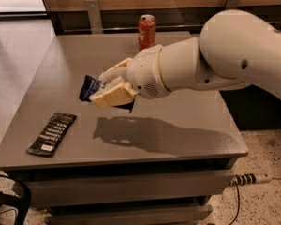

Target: Move rxbar blueberry near rxbar chocolate

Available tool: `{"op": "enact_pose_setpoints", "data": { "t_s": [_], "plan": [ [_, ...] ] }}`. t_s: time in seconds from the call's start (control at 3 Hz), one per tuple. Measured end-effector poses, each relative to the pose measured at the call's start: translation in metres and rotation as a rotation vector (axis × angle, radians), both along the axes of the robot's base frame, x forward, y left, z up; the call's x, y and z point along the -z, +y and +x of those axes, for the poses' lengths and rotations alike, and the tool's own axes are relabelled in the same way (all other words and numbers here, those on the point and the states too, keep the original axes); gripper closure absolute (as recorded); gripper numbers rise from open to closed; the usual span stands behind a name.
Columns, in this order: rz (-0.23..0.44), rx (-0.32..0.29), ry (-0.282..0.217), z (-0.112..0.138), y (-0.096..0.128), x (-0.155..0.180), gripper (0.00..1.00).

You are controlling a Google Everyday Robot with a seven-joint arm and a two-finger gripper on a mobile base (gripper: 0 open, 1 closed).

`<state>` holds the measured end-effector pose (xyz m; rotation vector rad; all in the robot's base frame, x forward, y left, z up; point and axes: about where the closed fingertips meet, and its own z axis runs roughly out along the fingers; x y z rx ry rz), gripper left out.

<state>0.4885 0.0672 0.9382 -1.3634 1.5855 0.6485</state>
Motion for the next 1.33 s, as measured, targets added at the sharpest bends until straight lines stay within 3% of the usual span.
{"op": "enact_pose_setpoints", "data": {
  "t_s": [0.67,1.0,1.33],
  "plan": [
    [-0.092,-0.041,0.069,-0.021,0.048,0.055,1.0],
    [-0.109,-0.029,0.089,-0.016,0.054,0.086,1.0],
    [-0.109,-0.031,0.084,-0.017,0.056,0.084,0.83]
  ]
}}
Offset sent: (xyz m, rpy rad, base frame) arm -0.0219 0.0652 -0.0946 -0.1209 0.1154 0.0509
